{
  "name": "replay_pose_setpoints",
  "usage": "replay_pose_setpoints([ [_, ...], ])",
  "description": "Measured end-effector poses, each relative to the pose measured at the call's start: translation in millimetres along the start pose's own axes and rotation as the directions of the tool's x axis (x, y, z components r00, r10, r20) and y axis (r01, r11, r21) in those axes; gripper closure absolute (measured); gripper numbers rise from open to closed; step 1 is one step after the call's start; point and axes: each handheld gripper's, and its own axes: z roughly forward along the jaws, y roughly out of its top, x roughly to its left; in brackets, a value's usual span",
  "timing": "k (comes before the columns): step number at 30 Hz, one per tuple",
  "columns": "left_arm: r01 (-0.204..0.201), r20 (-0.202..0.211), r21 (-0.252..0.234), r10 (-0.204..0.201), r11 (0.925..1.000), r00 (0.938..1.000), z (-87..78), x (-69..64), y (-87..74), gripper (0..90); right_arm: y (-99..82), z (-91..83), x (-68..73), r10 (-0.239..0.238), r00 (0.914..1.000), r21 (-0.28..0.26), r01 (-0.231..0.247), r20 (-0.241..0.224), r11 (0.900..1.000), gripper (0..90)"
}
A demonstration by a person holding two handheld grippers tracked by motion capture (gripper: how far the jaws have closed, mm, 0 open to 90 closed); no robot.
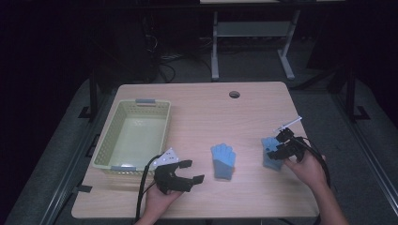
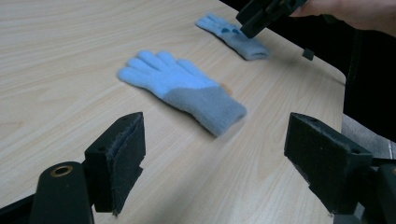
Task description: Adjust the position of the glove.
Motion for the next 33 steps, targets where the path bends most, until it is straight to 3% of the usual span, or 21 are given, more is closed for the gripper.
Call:
replay_pose_setpoints([
  [5, 0.005, 0.011, -0.001, -0.005, 1.0000, 0.9999, 0.2, 0.8, 0.0, 20.1, -0.5, 5.8, -5.9, 0.034, 0.9994, 0.037, -0.034, 0.000, 0.9987, 49.2],
  [9, 0.004, 0.022, -0.005, -0.004, 1.0000, 0.9997, 0.7, 0.4, -1.3, 20.1, -2.8, 14.9, -4.7, 0.030, 0.9995, 0.075, -0.030, -0.003, 0.9968, 56.2],
  [16, 0.018, 0.020, -0.012, -0.018, 0.9998, 0.9996, -0.1, 1.7, -0.7, 20.1, -0.5, 16.6, -2.2, 0.036, 0.9992, 0.082, -0.037, 0.018, 0.9959, 60.8],
  [22, 0.020, 0.024, -0.011, -0.020, 0.9997, 0.9995, 1.0, 1.2, -2.4, 20.1, 0.1, 17.0, 1.3, 0.026, 0.9992, 0.084, -0.029, 0.030, 0.9961, 67.0],
  [33, 0.023, 0.027, -0.022, -0.023, 0.9995, 0.9994, -0.4, 1.2, -1.4, 20.1, -5.8, 16.1, -0.8, 0.095, 0.9949, 0.032, -0.096, 0.034, 0.9948, 79.3],
])
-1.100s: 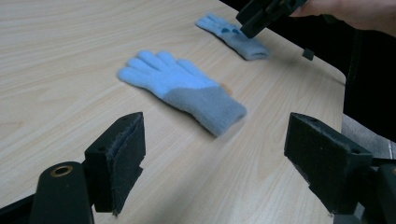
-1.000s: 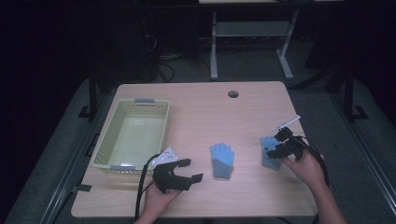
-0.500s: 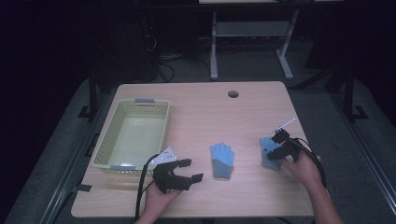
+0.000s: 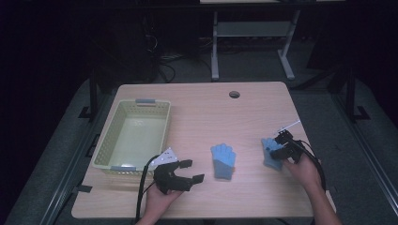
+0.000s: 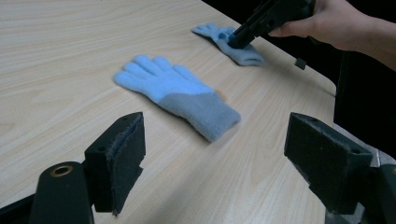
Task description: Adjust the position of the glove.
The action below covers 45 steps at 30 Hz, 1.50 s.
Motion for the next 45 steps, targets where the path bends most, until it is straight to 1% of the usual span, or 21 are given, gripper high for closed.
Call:
replay_pose_setpoints([
  [4, 0.008, 0.003, 0.008, -0.008, 0.9999, 1.0000, -0.2, 1.3, -0.4, 20.1, -0.1, -0.1, 0.1, 0.009, 1.0000, -0.008, -0.009, -0.004, 0.9999, 81.2],
  [8, 0.009, 0.001, -0.002, -0.009, 1.0000, 1.0000, -1.3, 1.8, 0.6, 20.1, -0.7, -4.5, -1.0, 0.015, 0.9998, -0.024, -0.015, -0.013, 0.9996, 82.1],
  [9, 0.008, 0.000, -0.001, -0.008, 1.0000, 1.0000, -1.7, 2.1, 0.8, 20.1, -1.1, -8.7, -1.0, 0.017, 0.9997, -0.042, -0.018, -0.018, 0.9990, 82.3],
  [11, 0.011, 0.000, -0.004, -0.011, 0.9999, 0.9999, -1.7, 2.4, 1.1, 20.1, -0.9, -11.4, -0.1, 0.015, 0.9998, -0.047, -0.016, -0.012, 0.9988, 82.4],
  [13, 0.010, -0.001, -0.002, -0.010, 1.0000, 1.0000, -1.4, 2.1, 0.6, 20.1, 0.5, -20.9, 3.9, -0.022, 0.9997, -0.070, 0.022, -0.005, 0.9973, 82.4],
  [15, 0.010, -0.002, 0.000, -0.010, 1.0000, 1.0000, -1.4, 2.0, 0.3, 20.1, 1.3, -24.1, 6.4, -0.032, 0.9995, -0.072, 0.031, -0.001, 0.9969, 82.4],
  [19, 0.012, -0.002, -0.002, -0.012, 0.9999, 0.9999, -2.4, 1.7, 0.7, 20.1, 6.5, -36.5, 19.9, -0.072, 0.9974, -0.103, 0.071, -0.005, 0.9922, 82.3],
  [20, 0.011, -0.003, -0.002, -0.011, 0.9999, 0.9999, -2.7, 1.7, 0.9, 20.1, 6.5, -36.5, 19.9, -0.072, 0.9974, -0.103, 0.071, -0.005, 0.9922, 82.3],
  [21, 0.010, -0.005, -0.002, -0.010, 0.9999, 0.9999, -3.3, 1.7, 1.4, 20.1, 9.4, -40.5, 25.2, -0.094, 0.9955, -0.111, 0.094, 0.003, 0.9894, 82.3],
  [25, 0.012, -0.006, -0.007, -0.012, 0.9999, 0.9999, -3.2, 2.5, 0.9, 20.1, 14.7, -48.0, 34.7, -0.114, 0.9935, -0.128, 0.112, -0.006, 0.9853, 82.3],
  [27, 0.014, -0.007, -0.006, -0.014, 0.9999, 0.9999, -3.2, 2.9, 0.7, 20.1, 15.9, -49.2, 37.4, -0.119, 0.9928, -0.131, 0.117, -0.011, 0.9844, 82.3],
  [29, 0.012, -0.012, -0.007, -0.012, 0.9999, 0.9999, -4.1, 3.4, 0.6, 20.1, 19.5, -49.4, 45.8, -0.149, 0.9884, -0.136, 0.144, -0.027, 0.9801, 82.3],
  [33, 0.010, -0.013, -0.018, -0.010, 0.9998, 0.9999, -5.4, 3.3, 1.6, 20.1, 25.5, -49.1, 60.2, -0.181, 0.9827, -0.137, 0.175, -0.039, 0.9751, 82.3],
  [34, 0.010, -0.013, -0.018, -0.010, 0.9998, 0.9999, -5.4, 3.3, 1.6, 20.1, 25.5, -49.1, 60.2, -0.181, 0.9827, -0.137, 0.175, -0.039, 0.9751, 82.3],
  [35, 0.011, -0.014, -0.015, -0.012, 0.9998, 0.9998, -5.3, 3.3, 1.6, 20.1, 28.8, -50.1, 66.3, -0.198, 0.9791, -0.140, 0.190, -0.045, 0.9717, 82.3],
  [37, 0.012, -0.015, -0.015, -0.012, 0.9998, 0.9998, -5.0, 3.1, 1.1, 20.1, 32.3, -50.5, 71.4, -0.213, 0.9756, -0.145, 0.204, -0.051, 0.9682, 82.3],
  [39, 0.011, -0.013, -0.010, -0.012, 0.9999, 0.9998, -5.0, 3.5, 1.1, 20.1, 34.1, -50.5, 74.1, -0.216, 0.9748, -0.143, 0.206, -0.057, 0.9681, 82.3],
  [40, 0.012, -0.014, -0.011, -0.012, 0.9999, 0.9998, -5.0, 3.6, 1.1, 20.1, 37.7, -49.9, 79.8, -0.230, 0.9711, -0.143, 0.219, -0.065, 0.9652, 82.3],
  [42, 0.014, -0.016, -0.014, -0.014, 0.9998, 0.9998, -5.3, 3.4, 1.2, 20.1, 39.5, -49.6, 82.7, -0.233, 0.9699, -0.142, 0.222, -0.070, 0.9646, 82.3],
  [43, 0.007, -0.020, -0.023, -0.007, 0.9997, 0.9998, -6.3, 3.2, 1.5, 20.3, 43.1, -48.7, 88.6, -0.252, 0.9648, -0.142, 0.240, -0.075, 0.9604, 82.1],
  [45, 0.006, -0.021, -0.025, -0.006, 0.9997, 0.9998, -6.7, 3.1, 1.8, 20.6, 44.8, -48.5, 91.8, -0.254, 0.9639, -0.139, 0.241, -0.081, 0.9605, 82.1],
])
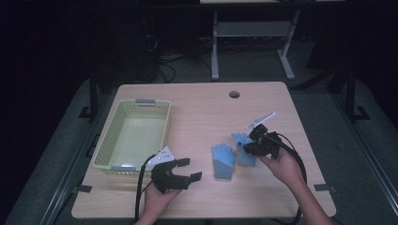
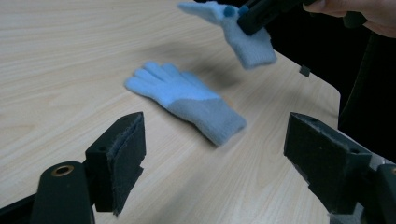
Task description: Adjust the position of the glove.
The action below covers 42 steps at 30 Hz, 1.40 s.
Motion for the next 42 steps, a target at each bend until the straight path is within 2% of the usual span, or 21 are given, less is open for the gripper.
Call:
replay_pose_setpoints([
  [7, 0.014, -0.007, -0.008, -0.014, 0.9999, 0.9999, -0.9, 1.0, -0.9, 20.8, 12.6, 12.3, 18.3, -0.046, 0.9981, 0.006, 0.046, -0.041, 0.9989, 82.1],
  [14, 0.008, -0.012, -0.019, -0.008, 0.9998, 0.9999, -2.2, -0.1, 0.3, 21.4, 18.3, 21.3, 28.7, -0.059, 0.9960, 0.017, 0.060, -0.067, 0.9980, 82.1],
  [16, 0.005, -0.014, -0.022, -0.005, 0.9997, 0.9999, -2.7, 0.7, -0.2, 21.4, 20.0, 24.3, 32.4, -0.053, 0.9944, 0.021, 0.055, -0.092, 0.9982, 81.9],
  [32, 0.012, -0.016, -0.027, -0.013, 0.9995, 0.9998, -3.8, 1.4, -0.4, 21.3, 21.6, 44.5, 45.8, -0.059, 0.9906, 0.055, 0.067, -0.123, 0.9963, 81.6],
  [42, 0.008, -0.011, -0.019, -0.008, 0.9998, 0.9999, -3.6, 1.4, -0.8, 21.3, 19.2, 54.9, 43.4, -0.035, 0.9912, 0.068, 0.044, -0.128, 0.9967, 81.4],
])
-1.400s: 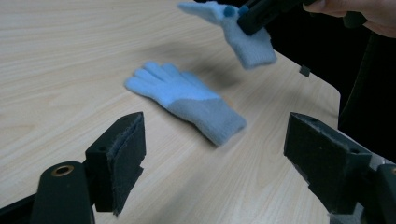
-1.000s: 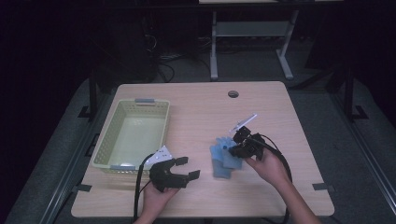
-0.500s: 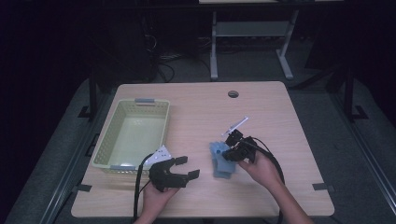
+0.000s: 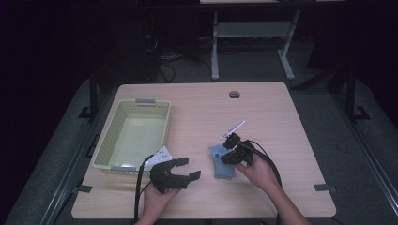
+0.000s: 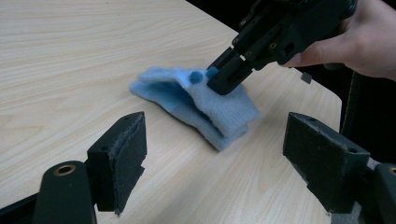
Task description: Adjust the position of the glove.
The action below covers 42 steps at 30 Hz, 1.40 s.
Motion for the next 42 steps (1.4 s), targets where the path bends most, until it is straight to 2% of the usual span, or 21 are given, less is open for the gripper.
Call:
replay_pose_setpoints([
  [7, 0.010, 0.004, -0.001, -0.010, 0.9999, 0.9999, 1.0, -0.8, -0.7, 21.3, -2.9, 10.4, -3.0, 0.033, 0.9995, 0.009, -0.033, -0.003, 0.9994, 80.6],
  [11, -0.001, 0.005, 0.003, 0.001, 1.0000, 1.0000, 1.9, -0.5, -1.2, 21.3, -3.9, 15.0, -2.2, 0.030, 0.9995, 0.013, -0.030, -0.002, 0.9995, 80.4],
  [14, 0.012, 0.004, 0.000, -0.012, 0.9999, 0.9999, 1.3, -1.5, -1.2, 21.3, -5.4, 18.3, -3.0, 0.040, 0.9991, 0.015, -0.040, -0.008, 0.9991, 79.5],
  [22, 0.019, 0.007, -0.001, -0.019, 0.9998, 0.9998, 1.4, -0.5, -1.6, 21.3, -6.2, 15.6, -2.5, 0.036, 0.9993, 0.001, -0.036, -0.003, 0.9993, 68.1],
  [24, 0.019, 0.006, 0.003, -0.019, 0.9998, 0.9998, 1.8, 0.1, -1.8, 21.3, -5.5, 9.1, -2.2, 0.046, 0.9989, -0.026, -0.046, -0.006, 0.9986, 67.0],
  [26, 0.012, 0.004, 0.009, -0.012, 0.9999, 0.9999, 2.7, 0.1, -1.9, 21.3, -5.1, 4.7, -1.8, 0.055, 0.9984, -0.054, -0.056, -0.014, 0.9969, 67.9],
  [28, 0.014, 0.005, 0.008, -0.014, 0.9999, 0.9999, 3.7, -0.4, -2.0, 21.4, -4.8, 3.0, -0.6, 0.049, 0.9988, -0.059, -0.049, -0.004, 0.9970, 71.0],
  [33, 0.018, 0.005, 0.012, -0.018, 0.9998, 0.9998, 4.0, -0.9, -2.8, 21.4, -4.3, 8.8, 1.2, 0.036, 0.9994, -0.034, -0.036, -0.002, 0.9988, 76.9],
  [35, 0.020, 0.006, 0.009, -0.020, 0.9998, 0.9998, 3.7, -0.8, -3.0, 21.4, -3.6, 13.4, 1.8, 0.031, 0.9994, -0.010, -0.031, 0.015, 0.9995, 78.7],
  [39, 0.013, 0.004, 0.008, -0.013, 0.9999, 0.9999, 3.5, -1.2, -2.4, 21.4, -5.4, 22.6, 0.5, 0.041, 0.9990, 0.015, -0.041, 0.020, 0.9991, 79.1],
  [42, 0.017, 0.006, 0.011, -0.017, 0.9998, 0.9998, 3.9, -1.1, -2.6, 21.4, -7.2, 23.5, 0.0, 0.046, 0.9988, 0.011, -0.046, 0.016, 0.9989, 78.5],
])
